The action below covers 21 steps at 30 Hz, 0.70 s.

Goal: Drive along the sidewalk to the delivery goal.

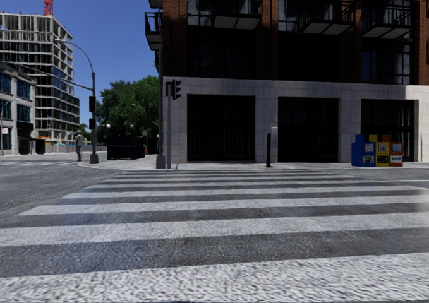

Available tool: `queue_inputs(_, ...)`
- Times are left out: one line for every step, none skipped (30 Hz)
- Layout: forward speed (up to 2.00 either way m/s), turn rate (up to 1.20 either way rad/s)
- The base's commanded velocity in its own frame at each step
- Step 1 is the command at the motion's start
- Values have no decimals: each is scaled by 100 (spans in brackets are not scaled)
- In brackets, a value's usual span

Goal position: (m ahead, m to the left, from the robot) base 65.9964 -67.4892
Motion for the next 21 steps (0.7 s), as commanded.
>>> queue_inputs(141, -6)
queue_inputs(141, -23)
queue_inputs(141, -23)
queue_inputs(141, -31)
queue_inputs(141, -32)
queue_inputs(141, -33)
queue_inputs(141, -33)
queue_inputs(141, -32)
queue_inputs(141, -32)
queue_inputs(141, -31)
queue_inputs(141, -31)
queue_inputs(141, -31)
queue_inputs(141, -31)
queue_inputs(141, -31)
queue_inputs(141, -31)
queue_inputs(141, -31)
queue_inputs(141, -10)
queue_inputs(141, 0)
queue_inputs(141, 0)
queue_inputs(141, 0)
queue_inputs(141, 0)
